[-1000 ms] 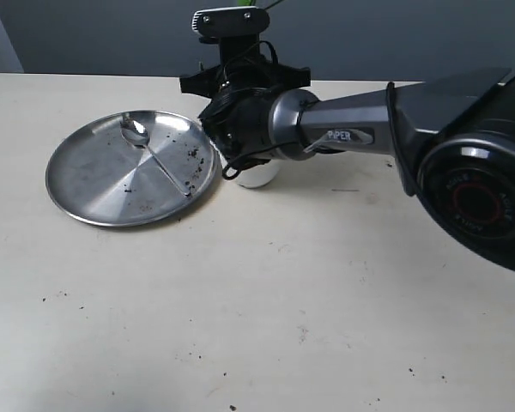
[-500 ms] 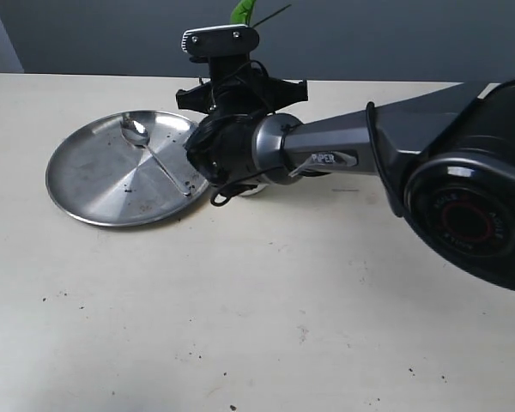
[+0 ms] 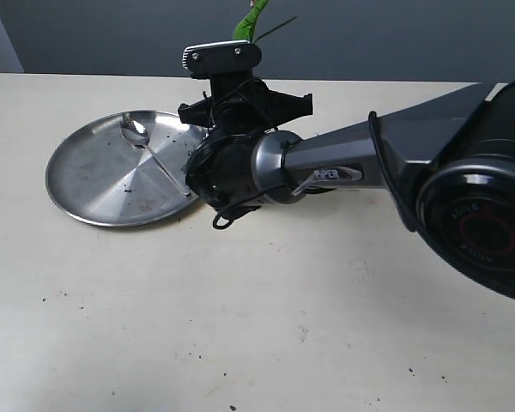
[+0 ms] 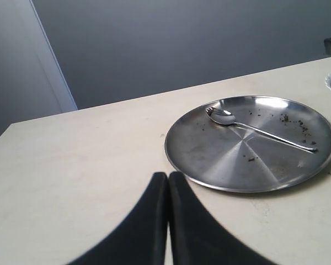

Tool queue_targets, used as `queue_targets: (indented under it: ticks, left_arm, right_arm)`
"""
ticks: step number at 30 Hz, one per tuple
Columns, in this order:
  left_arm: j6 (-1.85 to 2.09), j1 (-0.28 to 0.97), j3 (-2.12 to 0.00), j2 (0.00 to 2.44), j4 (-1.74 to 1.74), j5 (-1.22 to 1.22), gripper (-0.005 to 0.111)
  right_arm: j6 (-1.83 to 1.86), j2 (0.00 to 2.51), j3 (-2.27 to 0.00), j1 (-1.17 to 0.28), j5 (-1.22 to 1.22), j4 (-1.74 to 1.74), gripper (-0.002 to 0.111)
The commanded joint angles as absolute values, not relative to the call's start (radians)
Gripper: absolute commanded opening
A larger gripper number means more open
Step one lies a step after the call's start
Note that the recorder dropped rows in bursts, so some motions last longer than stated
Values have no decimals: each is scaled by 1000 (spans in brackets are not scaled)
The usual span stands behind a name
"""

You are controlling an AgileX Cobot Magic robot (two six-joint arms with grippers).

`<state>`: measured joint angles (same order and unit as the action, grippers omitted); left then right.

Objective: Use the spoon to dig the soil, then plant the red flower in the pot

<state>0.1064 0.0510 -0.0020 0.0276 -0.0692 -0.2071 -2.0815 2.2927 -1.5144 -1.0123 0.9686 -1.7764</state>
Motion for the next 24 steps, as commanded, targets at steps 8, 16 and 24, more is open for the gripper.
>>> queue_targets:
  ticks: [8,16,24]
  left_arm:
    - [101,53,0,23,-70,-202,0]
    - [101,53,0,23,-70,-202,0]
    - [101,53,0,23,-70,-202,0]
  right_arm:
    - [-2105,2336,-1466,-1020,813,-1602,-1]
    - [-2102,2318,-1459,-1029,787,-1526,-1]
    - [-2098,2318,-1459,-1031,747,-1508,-1]
